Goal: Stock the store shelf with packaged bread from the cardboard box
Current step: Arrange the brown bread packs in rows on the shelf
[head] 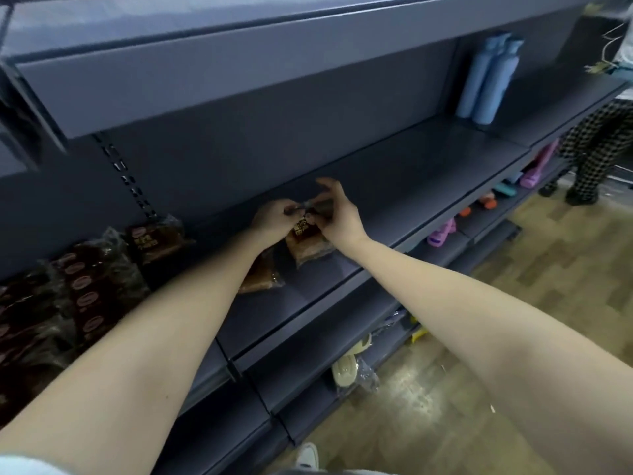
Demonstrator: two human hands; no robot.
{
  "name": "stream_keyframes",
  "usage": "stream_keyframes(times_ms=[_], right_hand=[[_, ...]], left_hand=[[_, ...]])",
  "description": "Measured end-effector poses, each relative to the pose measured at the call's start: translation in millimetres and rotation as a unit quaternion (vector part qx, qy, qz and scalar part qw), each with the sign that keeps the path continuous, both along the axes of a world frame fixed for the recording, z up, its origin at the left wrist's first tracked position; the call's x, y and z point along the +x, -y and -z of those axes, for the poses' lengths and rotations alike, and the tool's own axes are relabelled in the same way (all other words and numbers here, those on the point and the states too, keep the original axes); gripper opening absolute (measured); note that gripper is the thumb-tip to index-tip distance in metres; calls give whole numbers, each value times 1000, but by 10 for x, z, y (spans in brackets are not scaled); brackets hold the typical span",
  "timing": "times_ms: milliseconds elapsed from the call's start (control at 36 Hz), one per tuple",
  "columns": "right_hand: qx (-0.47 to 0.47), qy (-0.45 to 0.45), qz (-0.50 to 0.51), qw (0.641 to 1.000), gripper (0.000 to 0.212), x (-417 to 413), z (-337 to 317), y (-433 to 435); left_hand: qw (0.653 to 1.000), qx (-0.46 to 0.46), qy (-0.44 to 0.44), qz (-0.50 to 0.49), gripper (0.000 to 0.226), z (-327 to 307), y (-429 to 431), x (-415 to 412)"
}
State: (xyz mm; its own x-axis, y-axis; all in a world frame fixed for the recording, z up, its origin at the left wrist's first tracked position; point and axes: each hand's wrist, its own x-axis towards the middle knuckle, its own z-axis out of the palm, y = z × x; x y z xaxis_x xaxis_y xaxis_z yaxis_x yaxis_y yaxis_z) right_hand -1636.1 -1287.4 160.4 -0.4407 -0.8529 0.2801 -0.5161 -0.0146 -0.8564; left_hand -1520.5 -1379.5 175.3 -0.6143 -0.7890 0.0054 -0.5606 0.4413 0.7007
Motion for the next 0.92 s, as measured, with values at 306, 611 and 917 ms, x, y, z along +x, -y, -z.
stream_keyframes(times_ms=[306, 611, 917], right_hand=[[77, 5, -5, 997, 32, -28, -334, 228], [31, 80, -35, 996, 12, 541, -252, 689], [86, -38, -131, 987, 16, 1234, -244, 1038]], left_hand=[[963, 85, -206, -148, 14, -273, 100, 205], [957, 27, -179, -226, 28, -242, 172, 1099], [913, -216, 257, -232, 72, 27, 211, 2282]])
